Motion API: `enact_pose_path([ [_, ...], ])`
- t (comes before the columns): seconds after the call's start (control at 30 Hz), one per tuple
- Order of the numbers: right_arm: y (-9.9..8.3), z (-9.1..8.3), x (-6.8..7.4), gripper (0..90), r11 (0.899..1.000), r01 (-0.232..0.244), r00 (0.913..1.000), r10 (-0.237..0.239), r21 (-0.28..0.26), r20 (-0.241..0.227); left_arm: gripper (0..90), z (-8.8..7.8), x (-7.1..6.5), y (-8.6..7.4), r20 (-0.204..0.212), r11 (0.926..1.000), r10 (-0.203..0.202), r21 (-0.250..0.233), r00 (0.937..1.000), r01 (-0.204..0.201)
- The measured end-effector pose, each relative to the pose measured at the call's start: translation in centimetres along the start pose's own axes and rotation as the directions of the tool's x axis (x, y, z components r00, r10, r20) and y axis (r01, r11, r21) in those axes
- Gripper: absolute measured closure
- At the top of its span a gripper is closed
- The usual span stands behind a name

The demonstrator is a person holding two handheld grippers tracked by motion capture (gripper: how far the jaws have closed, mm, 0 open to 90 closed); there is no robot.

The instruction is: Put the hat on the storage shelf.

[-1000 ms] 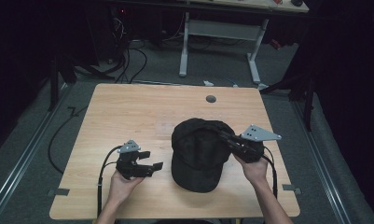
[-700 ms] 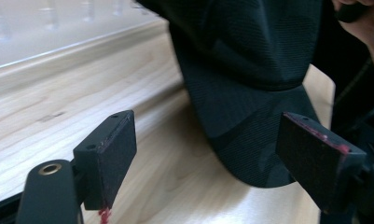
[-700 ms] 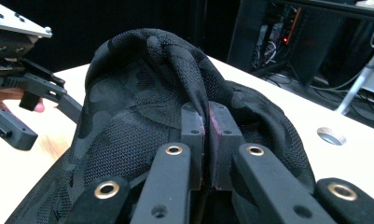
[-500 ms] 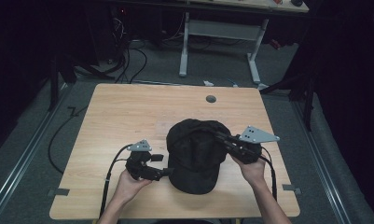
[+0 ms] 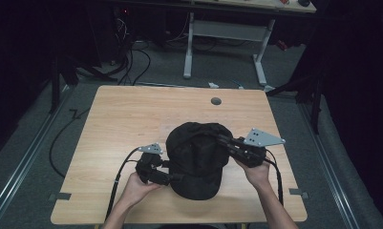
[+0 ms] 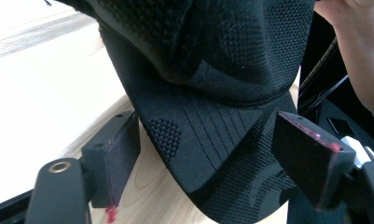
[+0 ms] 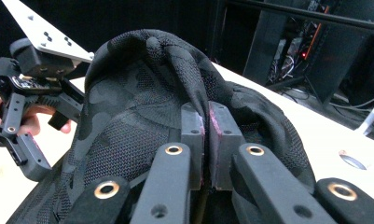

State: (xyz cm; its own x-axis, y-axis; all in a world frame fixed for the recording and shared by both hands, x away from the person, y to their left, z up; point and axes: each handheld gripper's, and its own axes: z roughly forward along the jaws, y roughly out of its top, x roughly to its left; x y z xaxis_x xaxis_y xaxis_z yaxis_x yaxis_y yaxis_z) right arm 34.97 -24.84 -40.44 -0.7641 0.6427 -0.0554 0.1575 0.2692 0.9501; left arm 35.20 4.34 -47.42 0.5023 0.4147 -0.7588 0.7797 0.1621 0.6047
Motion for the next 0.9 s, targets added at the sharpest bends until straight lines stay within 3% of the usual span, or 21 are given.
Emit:
enact_pose_path([
  [0.13,0.1,0.1,0.1,86.3,1.0,0.007,0.9999,-0.007,-0.009,-0.013,28.2,0.0,-0.1,-0.1,0.016,0.9999,0.002,0.012,0.9999,-0.002],
  [0.33,0.5,0.3,0.3,86.2,0.999,0.028,0.9992,-0.029,-0.022,-0.028,43.0,-0.2,-0.3,-0.3,0.034,0.9992,0.012,0.037,0.9994,-0.013],
  [0.53,0.8,0.2,0.2,86.1,0.998,0.027,0.999,-0.029,-0.048,-0.033,50.3,-0.6,-0.5,-0.1,0.066,0.9998,-0.004,0.018,0.9978,0.002],
  [0.73,0.8,0.2,-0.2,86.1,0.998,0.016,0.9992,-0.018,-0.066,-0.035,59.7,-1.2,-0.9,0.2,0.128,0.9995,-0.03,0.018,0.9913,0.028],
  [0.9,0.8,0.4,-0.2,85.8,0.997,0.03,0.9987,-0.033,-0.077,-0.038,66.5,-1.3,-1.0,0.1,0.152,0.9985,-0.038,0.044,0.9876,0.032],
])
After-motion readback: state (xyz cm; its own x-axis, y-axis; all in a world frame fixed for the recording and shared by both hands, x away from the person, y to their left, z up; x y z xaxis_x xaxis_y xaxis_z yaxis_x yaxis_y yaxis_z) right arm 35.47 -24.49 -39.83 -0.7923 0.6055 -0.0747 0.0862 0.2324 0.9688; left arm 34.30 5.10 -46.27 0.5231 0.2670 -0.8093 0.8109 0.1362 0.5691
